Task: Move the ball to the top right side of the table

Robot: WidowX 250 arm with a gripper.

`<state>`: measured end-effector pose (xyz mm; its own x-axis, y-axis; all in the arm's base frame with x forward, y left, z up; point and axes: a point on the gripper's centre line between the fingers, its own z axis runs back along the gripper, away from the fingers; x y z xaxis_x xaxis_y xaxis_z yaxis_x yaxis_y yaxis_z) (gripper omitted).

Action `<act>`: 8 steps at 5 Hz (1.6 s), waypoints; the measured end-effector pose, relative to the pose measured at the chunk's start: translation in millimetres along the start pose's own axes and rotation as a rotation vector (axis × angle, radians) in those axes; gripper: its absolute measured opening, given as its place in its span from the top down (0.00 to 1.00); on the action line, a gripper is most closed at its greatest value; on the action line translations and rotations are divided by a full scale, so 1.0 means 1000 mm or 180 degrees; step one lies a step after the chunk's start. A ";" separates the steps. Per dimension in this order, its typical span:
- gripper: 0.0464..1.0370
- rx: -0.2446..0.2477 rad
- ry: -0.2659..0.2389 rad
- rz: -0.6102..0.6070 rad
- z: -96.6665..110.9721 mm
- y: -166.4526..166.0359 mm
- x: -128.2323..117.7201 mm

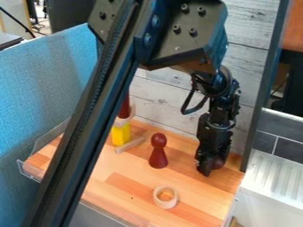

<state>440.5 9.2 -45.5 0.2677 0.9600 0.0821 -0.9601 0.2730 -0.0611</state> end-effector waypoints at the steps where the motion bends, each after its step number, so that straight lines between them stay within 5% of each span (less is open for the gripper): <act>1: 0.27 -0.0054 -0.0096 0.0050 -0.003 -0.010 0.007; 3: 0.03 -0.0072 -0.0036 0.0067 -0.004 -0.005 0.003; 5: 0.04 -0.0154 0.0102 0.0045 0.005 0.009 0.000; 8: 0.04 -0.0456 0.0198 -0.0070 0.056 0.018 0.012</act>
